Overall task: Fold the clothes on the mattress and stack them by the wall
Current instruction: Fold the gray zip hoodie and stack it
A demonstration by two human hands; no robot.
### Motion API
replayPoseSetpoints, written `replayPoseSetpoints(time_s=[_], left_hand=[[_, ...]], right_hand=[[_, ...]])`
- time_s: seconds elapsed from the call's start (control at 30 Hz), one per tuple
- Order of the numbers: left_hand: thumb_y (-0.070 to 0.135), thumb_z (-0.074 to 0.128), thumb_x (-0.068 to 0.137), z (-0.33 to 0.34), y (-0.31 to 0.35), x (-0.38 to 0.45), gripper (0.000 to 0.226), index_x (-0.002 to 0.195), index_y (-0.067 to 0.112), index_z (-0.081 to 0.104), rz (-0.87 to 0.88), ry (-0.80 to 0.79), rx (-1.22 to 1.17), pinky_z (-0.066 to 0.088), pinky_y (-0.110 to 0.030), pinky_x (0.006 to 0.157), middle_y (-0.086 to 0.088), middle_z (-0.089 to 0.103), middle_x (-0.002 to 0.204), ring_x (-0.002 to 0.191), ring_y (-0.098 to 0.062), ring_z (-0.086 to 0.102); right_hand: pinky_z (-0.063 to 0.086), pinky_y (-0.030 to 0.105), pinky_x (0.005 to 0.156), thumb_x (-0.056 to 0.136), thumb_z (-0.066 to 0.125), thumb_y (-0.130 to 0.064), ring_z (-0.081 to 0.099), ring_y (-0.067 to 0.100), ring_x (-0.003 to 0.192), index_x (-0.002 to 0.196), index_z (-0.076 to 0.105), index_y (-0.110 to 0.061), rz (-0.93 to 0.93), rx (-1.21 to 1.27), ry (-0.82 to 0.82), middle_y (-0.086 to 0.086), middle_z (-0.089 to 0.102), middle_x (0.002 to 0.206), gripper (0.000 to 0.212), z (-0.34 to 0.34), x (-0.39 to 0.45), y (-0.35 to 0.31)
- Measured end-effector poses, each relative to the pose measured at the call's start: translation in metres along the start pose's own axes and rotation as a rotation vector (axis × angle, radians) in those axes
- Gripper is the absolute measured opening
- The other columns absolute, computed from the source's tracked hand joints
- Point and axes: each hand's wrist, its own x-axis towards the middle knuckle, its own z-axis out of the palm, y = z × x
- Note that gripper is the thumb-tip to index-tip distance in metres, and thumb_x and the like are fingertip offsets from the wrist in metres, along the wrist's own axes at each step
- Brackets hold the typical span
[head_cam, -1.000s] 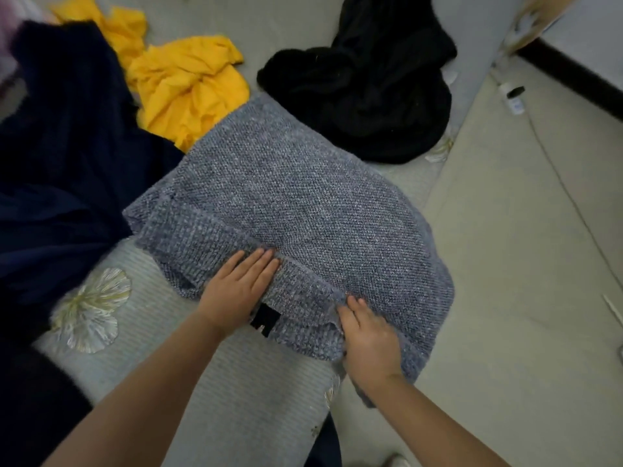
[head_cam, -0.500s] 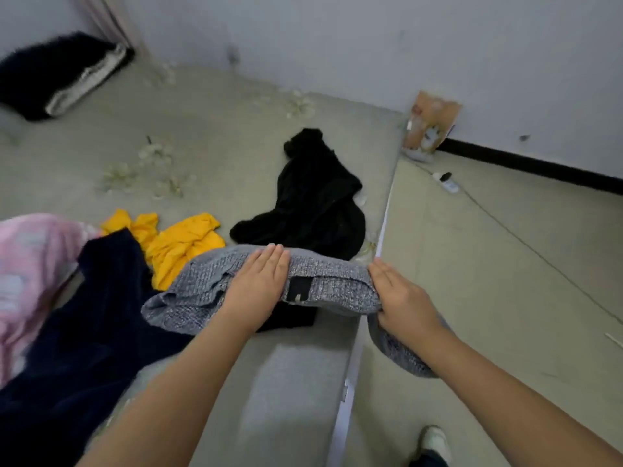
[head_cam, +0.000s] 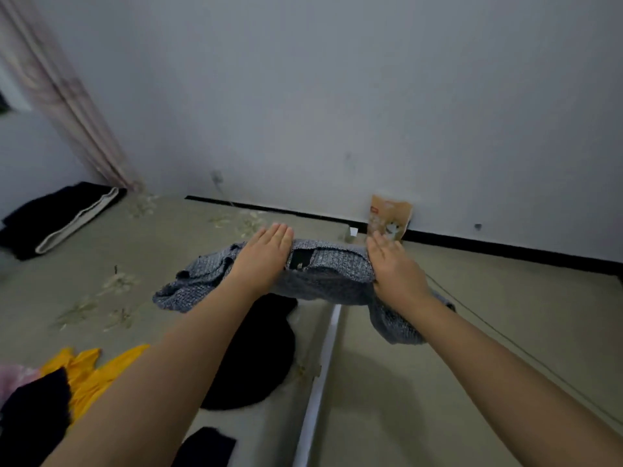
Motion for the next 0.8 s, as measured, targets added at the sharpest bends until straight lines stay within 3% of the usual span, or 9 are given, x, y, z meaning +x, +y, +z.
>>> replayPoseSetpoints(time_s=[0.23,0.37,0.8], left_hand=[[0.008,0.041,0.093,-0.064,0.042,0.132,0.073,0.144,0.002,-0.011,-0.004,0.080,-0.036,-0.003,-0.031,0.115,-0.013,-0.007,0.155,0.143,-0.023,-0.004],[-0.003,0.033,0.092,-0.081,0.041,0.208,0.065,0.144,0.001,-0.006,0.022,0.113,-0.068,0.001,-0.030,0.115,-0.014,-0.002,0.155,0.143,-0.023,0.002],[-0.009,0.038,0.088,-0.093,-0.054,0.491,0.070,0.145,0.002,-0.001,0.029,0.236,-0.093,0.007,-0.031,0.115,-0.014,0.005,0.155,0.143,-0.023,0.008]], right_hand=[[0.004,0.036,0.117,0.086,0.039,0.004,0.006,0.032,0.143,0.143,0.004,0.006,0.053,-0.024,0.067,0.025,0.001,0.152,0.067,-0.048,0.064,0.128],[0.007,0.030,0.116,0.088,0.039,0.000,0.007,0.026,0.143,0.145,0.002,-0.001,0.110,-0.037,0.069,0.020,0.000,0.154,0.068,-0.055,0.116,0.177],[0.028,0.032,0.109,0.086,0.044,0.001,0.020,0.023,0.141,0.144,0.017,-0.004,0.133,-0.082,0.066,0.015,0.014,0.154,0.064,-0.068,0.391,0.291]])
